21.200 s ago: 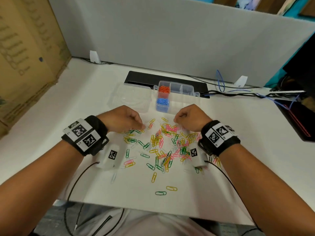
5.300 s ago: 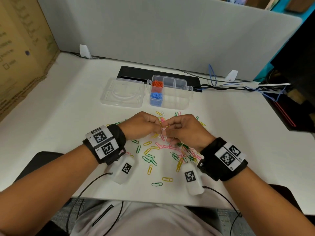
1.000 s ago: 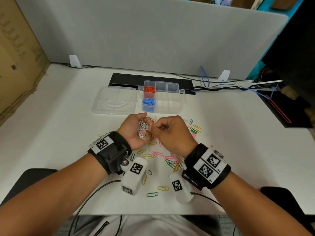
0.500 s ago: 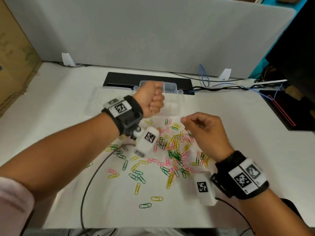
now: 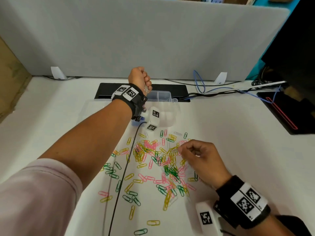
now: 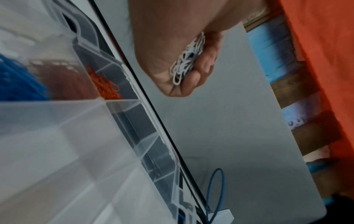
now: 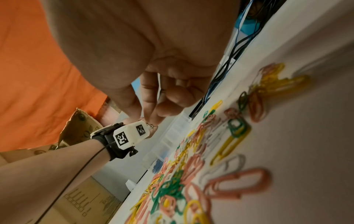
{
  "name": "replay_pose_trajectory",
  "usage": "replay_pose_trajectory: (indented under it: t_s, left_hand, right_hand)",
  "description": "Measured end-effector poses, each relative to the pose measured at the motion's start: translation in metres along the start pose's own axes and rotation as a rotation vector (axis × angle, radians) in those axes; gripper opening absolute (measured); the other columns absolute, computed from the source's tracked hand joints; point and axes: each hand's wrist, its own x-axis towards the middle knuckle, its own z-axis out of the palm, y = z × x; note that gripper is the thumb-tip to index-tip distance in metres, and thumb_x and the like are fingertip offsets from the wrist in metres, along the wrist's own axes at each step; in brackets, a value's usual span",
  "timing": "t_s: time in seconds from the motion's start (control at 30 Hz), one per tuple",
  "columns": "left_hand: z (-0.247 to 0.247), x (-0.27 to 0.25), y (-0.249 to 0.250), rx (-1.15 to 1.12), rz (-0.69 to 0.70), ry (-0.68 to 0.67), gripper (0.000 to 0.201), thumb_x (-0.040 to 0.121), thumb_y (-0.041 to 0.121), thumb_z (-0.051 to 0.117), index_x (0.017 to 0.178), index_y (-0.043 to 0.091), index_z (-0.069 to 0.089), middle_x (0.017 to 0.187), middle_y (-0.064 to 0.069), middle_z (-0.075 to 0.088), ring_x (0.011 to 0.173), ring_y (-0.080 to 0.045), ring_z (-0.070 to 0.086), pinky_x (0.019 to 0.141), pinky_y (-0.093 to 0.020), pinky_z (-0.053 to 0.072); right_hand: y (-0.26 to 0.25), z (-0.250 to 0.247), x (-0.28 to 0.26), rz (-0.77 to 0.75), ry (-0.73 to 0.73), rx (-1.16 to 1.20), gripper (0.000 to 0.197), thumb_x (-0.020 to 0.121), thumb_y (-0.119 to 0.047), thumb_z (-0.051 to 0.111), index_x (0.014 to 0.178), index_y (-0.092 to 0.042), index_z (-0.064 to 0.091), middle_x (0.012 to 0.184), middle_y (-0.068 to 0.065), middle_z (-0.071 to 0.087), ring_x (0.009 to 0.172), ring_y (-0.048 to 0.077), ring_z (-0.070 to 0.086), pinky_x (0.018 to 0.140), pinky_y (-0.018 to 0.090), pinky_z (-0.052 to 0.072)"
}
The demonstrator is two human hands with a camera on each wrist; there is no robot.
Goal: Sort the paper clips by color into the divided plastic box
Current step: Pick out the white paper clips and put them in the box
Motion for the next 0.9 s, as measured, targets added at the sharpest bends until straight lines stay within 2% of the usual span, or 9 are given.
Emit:
replay_pose_trajectory:
  t_s: [0.13,0.27,0.37,0.53,0.63,0.7,0.77,0.83,0.9]
  left_hand:
    - [0.001,0.008,-0.007,0.045,0.003,0.000,0.041,0.095,0.023,0.043,0.054,0.018,0.042,0.050,0.001,0.045,0.047,-0.017,0.046,0.059,-0.026,0.038]
    - [-0.002,0.010,-0.017,0.098,-0.010,0.024,0.033,0.095,0.019,0.043,0.066,0.013,0.056,0.060,-0.001,0.060,0.066,-0.021,0.064,0.077,-0.032,0.046]
    - [-0.002,0.007,-0.022,0.135,0.006,0.017,0.026,0.093,0.012,0.041,0.076,0.012,0.061,0.073,-0.003,0.065,0.076,-0.021,0.068,0.093,-0.036,0.045]
    - [-0.003,0.009,-0.021,0.164,0.036,-0.014,0.024,0.093,0.013,0.040,0.090,0.011,0.064,0.084,-0.005,0.071,0.091,-0.022,0.069,0.100,-0.038,0.040]
    - [-0.001,0.008,-0.020,0.212,0.060,-0.037,0.030,0.096,0.013,0.037,0.105,0.009,0.065,0.101,-0.009,0.073,0.102,-0.024,0.067,0.098,-0.037,0.040]
    - [0.002,0.005,-0.021,0.275,0.086,-0.025,0.034,0.098,0.008,0.031,0.114,0.008,0.062,0.109,-0.010,0.072,0.100,-0.023,0.066,0.095,-0.034,0.043]
    - [0.004,0.004,-0.022,0.351,0.116,-0.002,0.034,0.099,0.001,0.028,0.104,0.012,0.060,0.109,-0.008,0.071,0.088,-0.016,0.065,0.081,-0.026,0.048]
    - [0.005,0.004,-0.022,0.364,0.137,0.017,0.035,0.098,-0.003,0.027,0.087,0.014,0.055,0.098,-0.007,0.069,0.073,-0.012,0.061,0.060,-0.018,0.050]
    - [0.003,0.003,-0.020,0.325,0.150,0.032,0.034,0.097,-0.005,0.033,0.080,0.015,0.054,0.083,-0.004,0.065,0.068,-0.012,0.060,0.057,-0.018,0.050]
  right_hand:
    - [0.001,-0.002,0.001,0.013,-0.001,0.017,0.013,0.088,-0.011,0.072,0.075,-0.009,0.074,0.069,-0.003,0.069,0.063,0.008,0.055,0.062,0.016,0.045]
    - [0.001,-0.003,0.001,0.021,0.003,0.020,0.012,0.088,-0.011,0.072,0.077,-0.008,0.074,0.070,-0.003,0.070,0.065,0.008,0.057,0.064,0.016,0.046]
    - [0.001,-0.003,0.001,0.028,-0.001,0.028,0.012,0.089,-0.011,0.071,0.078,-0.006,0.074,0.071,-0.005,0.071,0.065,0.007,0.057,0.064,0.015,0.046]
    - [0.002,-0.002,0.001,0.032,0.002,0.050,0.012,0.088,-0.010,0.071,0.077,-0.007,0.074,0.070,-0.002,0.069,0.064,0.008,0.054,0.061,0.016,0.044]
    - [0.001,-0.002,0.001,0.030,-0.004,0.043,0.012,0.089,-0.009,0.071,0.077,-0.009,0.075,0.071,-0.002,0.070,0.064,0.008,0.055,0.061,0.016,0.044]
    - [0.001,-0.002,0.000,0.024,-0.004,0.047,0.013,0.089,-0.009,0.070,0.077,-0.009,0.075,0.071,0.000,0.070,0.064,0.008,0.055,0.061,0.016,0.044]
    - [0.002,-0.001,0.000,0.020,-0.006,0.052,0.012,0.088,-0.008,0.070,0.077,-0.008,0.074,0.070,0.002,0.068,0.064,0.008,0.055,0.061,0.017,0.044]
    - [0.001,-0.002,0.000,0.018,-0.006,0.045,0.012,0.088,-0.010,0.070,0.077,-0.009,0.074,0.073,0.010,0.069,0.066,0.010,0.055,0.061,0.018,0.044]
    - [-0.001,-0.002,-0.001,0.016,0.002,0.038,0.012,0.089,-0.011,0.070,0.078,-0.010,0.075,0.076,0.012,0.071,0.066,0.009,0.057,0.062,0.018,0.045]
